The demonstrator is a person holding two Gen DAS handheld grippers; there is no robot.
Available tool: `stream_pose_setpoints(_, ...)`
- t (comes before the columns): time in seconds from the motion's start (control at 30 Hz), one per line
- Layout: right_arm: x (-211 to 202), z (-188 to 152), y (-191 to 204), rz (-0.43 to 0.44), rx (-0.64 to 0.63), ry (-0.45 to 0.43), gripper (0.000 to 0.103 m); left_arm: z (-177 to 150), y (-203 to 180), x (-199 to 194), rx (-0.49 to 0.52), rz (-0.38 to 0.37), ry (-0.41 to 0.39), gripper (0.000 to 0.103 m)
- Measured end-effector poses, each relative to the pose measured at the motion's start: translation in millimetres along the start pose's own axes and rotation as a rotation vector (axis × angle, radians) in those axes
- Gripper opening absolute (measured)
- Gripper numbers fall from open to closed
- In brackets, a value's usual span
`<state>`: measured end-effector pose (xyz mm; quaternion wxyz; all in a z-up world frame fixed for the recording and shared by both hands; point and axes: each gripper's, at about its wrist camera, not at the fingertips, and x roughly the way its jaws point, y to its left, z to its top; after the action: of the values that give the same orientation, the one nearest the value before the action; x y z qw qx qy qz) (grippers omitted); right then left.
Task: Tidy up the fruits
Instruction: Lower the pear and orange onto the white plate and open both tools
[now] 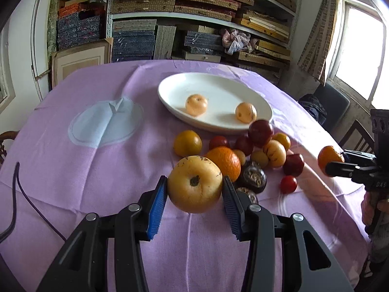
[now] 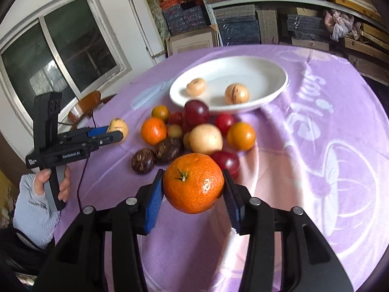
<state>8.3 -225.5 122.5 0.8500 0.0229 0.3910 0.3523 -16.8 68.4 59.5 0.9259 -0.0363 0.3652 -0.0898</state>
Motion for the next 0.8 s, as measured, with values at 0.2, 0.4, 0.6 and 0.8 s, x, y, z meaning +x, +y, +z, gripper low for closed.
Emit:
stream_pose_setpoints(0.2,-45.0,88.1,-8.5,-0.096,-0.012,-0.139,0.045,72.6,-7.8,-21.3,0.038,0.049,-0.08,0.046)
stream_pose_setpoints(0.4,5.1,133.3,-36.9,-0.161,0.013,-0.133,0.045,114.2,-10.0,22.5,0.028,0.06,-0.06,0.046)
stream_pose_setpoints(0.6,89.6,132.4,-65.5,-0.128,0.069,-0.039,0.045,113.5,3.4,91.8,-0.011,0.058,0.019,0.046)
stream_pose_setpoints(0.8,136.6,132.6,-73.6,-0.162,0.062,0.005,0.045,115.4,19.3,129.4,-0.035,0.064,0.048,0.046)
